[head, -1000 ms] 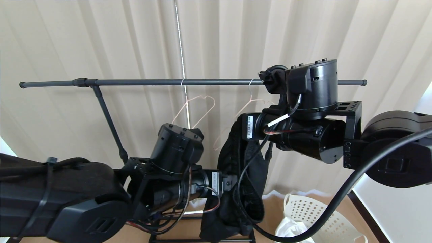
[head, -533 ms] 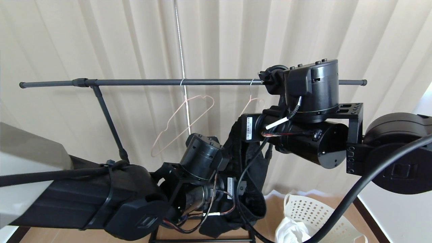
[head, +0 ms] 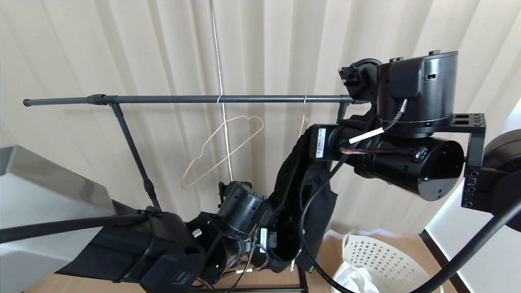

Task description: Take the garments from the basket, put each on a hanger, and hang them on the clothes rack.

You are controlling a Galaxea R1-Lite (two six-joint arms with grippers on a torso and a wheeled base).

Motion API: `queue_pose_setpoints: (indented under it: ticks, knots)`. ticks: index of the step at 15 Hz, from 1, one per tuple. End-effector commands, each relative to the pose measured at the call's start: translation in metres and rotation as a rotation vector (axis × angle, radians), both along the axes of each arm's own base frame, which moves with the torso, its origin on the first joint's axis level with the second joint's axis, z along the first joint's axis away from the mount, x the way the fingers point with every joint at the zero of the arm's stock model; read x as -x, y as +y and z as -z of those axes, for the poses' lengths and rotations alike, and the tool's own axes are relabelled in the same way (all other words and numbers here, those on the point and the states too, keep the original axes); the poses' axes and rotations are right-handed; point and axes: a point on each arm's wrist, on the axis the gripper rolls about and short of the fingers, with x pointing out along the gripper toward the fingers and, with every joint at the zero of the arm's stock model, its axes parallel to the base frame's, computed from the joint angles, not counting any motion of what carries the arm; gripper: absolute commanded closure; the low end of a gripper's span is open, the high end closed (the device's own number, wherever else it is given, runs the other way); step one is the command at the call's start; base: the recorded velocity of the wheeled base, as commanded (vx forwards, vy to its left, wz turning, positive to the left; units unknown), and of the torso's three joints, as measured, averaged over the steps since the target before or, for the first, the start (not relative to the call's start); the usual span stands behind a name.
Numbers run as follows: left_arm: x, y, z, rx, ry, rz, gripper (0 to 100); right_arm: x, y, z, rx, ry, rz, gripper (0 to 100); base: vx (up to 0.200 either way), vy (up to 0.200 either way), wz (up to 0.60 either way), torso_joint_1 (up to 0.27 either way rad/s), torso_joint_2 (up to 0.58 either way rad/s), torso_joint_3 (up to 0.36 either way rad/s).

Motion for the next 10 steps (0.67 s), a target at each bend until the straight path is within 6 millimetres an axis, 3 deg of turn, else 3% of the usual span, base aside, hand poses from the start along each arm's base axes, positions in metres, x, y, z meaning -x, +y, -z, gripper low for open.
queue_pose_setpoints:
  ticks: [1, 3, 4, 6, 10]
  knots:
    - [0.004, 0.006, 0.006, -0.023, 0.019, -0.002, 0, 0.001, -0.017, -0.007, -0.014, -0.016, 0.037, 100, 0.000, 0.000, 0.00, 0.000, 0.00, 0.000]
    - [0.008, 0.011, -0.006, -0.012, -0.018, -0.022, 0, -0.003, -0.033, 0.003, 0.018, 0.010, 0.085, 100, 0.000, 0.000, 0.00, 0.000, 0.00, 0.000]
    - [0.010, 0.013, -0.016, 0.008, -0.039, -0.023, 100, 0.000, -0.041, 0.008, 0.043, 0.024, 0.092, 100, 0.000, 0.000, 0.00, 0.000, 0.00, 0.000]
    - [0.014, 0.017, -0.036, 0.034, -0.089, -0.006, 100, 0.003, -0.054, 0.020, 0.095, 0.051, 0.103, 100, 0.000, 0.000, 0.00, 0.000, 0.00, 0.000]
    - [0.004, 0.024, -0.079, 0.075, -0.187, -0.010, 100, 0.024, -0.067, 0.047, 0.263, 0.112, -0.141, 100, 0.000, 0.000, 0.00, 0.000, 0.00, 0.000]
